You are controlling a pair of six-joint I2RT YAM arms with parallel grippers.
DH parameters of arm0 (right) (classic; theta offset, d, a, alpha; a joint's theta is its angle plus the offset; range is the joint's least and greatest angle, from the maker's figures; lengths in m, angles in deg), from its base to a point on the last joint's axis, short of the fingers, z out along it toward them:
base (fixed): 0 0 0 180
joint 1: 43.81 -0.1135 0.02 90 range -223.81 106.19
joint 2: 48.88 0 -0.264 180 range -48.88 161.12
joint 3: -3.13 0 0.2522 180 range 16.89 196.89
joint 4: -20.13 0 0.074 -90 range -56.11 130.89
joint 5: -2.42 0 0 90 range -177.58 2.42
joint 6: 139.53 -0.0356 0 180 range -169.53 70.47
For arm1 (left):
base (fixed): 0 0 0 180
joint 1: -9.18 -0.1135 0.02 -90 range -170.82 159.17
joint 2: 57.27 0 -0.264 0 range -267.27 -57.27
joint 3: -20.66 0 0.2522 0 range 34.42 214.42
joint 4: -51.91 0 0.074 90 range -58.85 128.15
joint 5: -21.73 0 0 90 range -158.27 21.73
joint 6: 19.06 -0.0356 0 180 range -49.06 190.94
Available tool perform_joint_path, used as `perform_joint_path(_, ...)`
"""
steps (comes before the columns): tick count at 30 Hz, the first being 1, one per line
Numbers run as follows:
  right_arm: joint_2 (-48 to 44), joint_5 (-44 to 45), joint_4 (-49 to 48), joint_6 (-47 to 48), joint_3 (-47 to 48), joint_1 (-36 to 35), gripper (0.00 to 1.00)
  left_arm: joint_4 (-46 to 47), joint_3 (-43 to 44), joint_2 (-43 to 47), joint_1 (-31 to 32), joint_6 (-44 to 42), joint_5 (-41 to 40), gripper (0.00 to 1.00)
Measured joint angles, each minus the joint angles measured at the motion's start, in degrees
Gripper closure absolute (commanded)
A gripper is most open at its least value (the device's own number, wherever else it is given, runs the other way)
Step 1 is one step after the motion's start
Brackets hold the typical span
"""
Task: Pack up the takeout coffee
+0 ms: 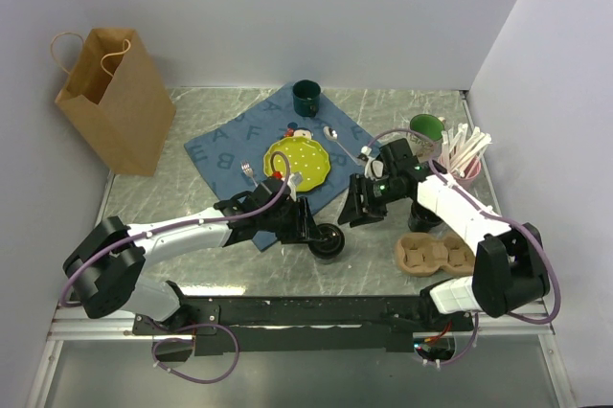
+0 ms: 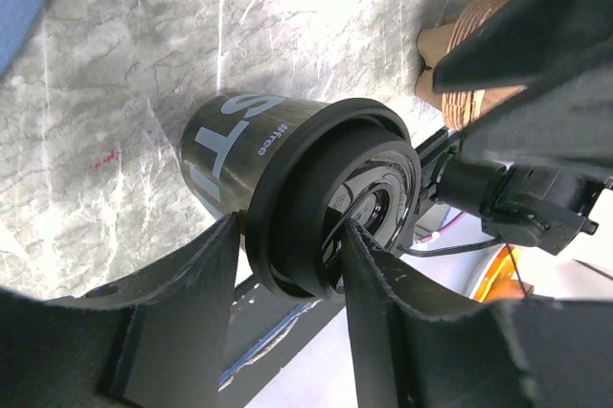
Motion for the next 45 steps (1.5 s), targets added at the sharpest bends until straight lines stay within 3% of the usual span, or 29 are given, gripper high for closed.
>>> perform_joint_path(13,5.1,-7.7,-4.4,4.0,-1.4,2.0,0.54,0.3,0.4,-0.5,0.0,-3.7,0.8,0.51)
perform_joint_path(25,6.3,-12.9,-10.7,2.3,-4.9,2.3,0.66,0.0,0.4,-0.5,0.0,-4.0,0.9,0.51)
perform_joint_path(32,5.8,-12.7,-15.6,0.2,-8.6,2.9,0.73,0.5,0.1,-0.5,0.0,-3.7,1.2,0.51)
perform_joint_path(45,3.3,-12.5,-23.5,-4.4,-13.6,3.0,0.75,1.9,-1.2,-0.1,0.2,-1.6,0.9,0.53)
